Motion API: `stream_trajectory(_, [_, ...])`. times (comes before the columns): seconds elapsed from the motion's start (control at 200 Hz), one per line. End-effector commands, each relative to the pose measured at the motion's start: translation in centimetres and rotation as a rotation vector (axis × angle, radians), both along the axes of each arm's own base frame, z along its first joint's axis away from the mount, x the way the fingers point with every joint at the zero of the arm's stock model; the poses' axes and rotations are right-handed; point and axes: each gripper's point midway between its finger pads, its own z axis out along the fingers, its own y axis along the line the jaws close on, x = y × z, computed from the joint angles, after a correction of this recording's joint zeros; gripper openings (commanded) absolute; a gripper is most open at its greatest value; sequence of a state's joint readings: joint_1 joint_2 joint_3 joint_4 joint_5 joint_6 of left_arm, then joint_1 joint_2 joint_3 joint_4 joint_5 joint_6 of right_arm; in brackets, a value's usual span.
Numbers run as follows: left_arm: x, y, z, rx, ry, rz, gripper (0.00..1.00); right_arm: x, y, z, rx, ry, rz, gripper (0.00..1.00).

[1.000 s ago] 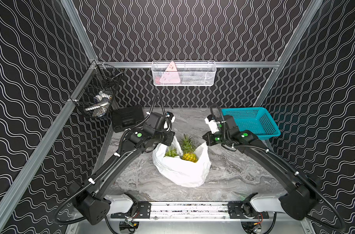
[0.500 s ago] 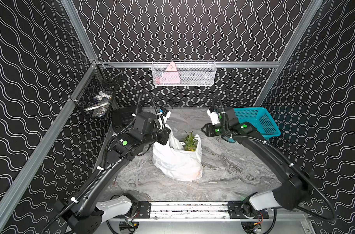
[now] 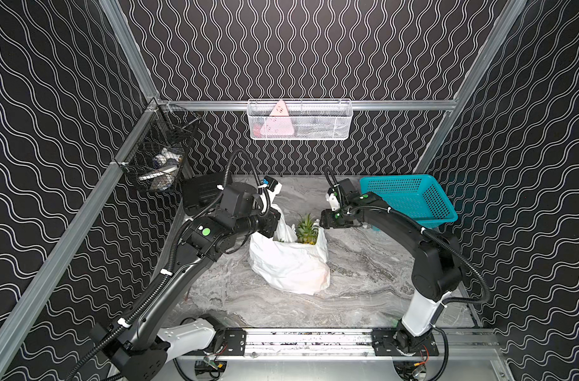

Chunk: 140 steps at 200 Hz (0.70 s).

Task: Place the pineapple into a plastic bag & tie a knot
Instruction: Adjust the plastic bag at the center of the board.

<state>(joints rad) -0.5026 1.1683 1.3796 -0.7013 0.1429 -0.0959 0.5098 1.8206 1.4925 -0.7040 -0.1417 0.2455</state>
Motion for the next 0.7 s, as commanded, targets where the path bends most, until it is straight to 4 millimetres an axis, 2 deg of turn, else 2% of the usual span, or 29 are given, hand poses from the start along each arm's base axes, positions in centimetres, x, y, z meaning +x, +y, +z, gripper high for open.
stream_trajectory(0.0, [0.3,-0.4,0.8,-0.019,-0.033,-0.013,0.0,-1.5,1.8,-0.6,0.086,0.073,0.051,0.62])
stream_trajectory(0.14, [0.4,-0.4,0.6,-0.011,-0.025,-0.014,0.0,-0.8,2.7,-0.4,0.137,0.049,0.039,0.64])
stream_trajectory(0.245, [0.5,-0.4,0.5,-0.011,-0.022,-0.014,0.0,-0.5,2.8,-2.5,0.073,0.099,0.052,0.63])
stream_trajectory(0.445, [0.6,-0.7,-0.1,0.002,-0.006,-0.025,0.0,-0.4,5.4,-4.9,0.094,0.134,0.13,0.65])
stream_trajectory(0.455, [0.7,-0.7,-0.2,0.004,-0.004,-0.025,0.0,-0.5,5.4,-5.9,0.083,0.155,0.129,0.65])
stream_trajectory(0.49, [0.7,-0.7,-0.3,0.007,-0.004,-0.027,0.0,-0.4,5.8,-6.7,0.081,0.172,0.14,0.65])
stream_trajectory(0.58, [0.8,-0.8,-0.5,0.013,0.001,-0.029,0.0,-1.1,7.4,-8.4,0.088,0.199,0.21,0.64])
stream_trajectory(0.696, [0.9,-0.6,-1.4,0.034,0.018,-0.021,0.0,-2.4,8.8,-10.2,0.038,0.233,0.317,0.58])
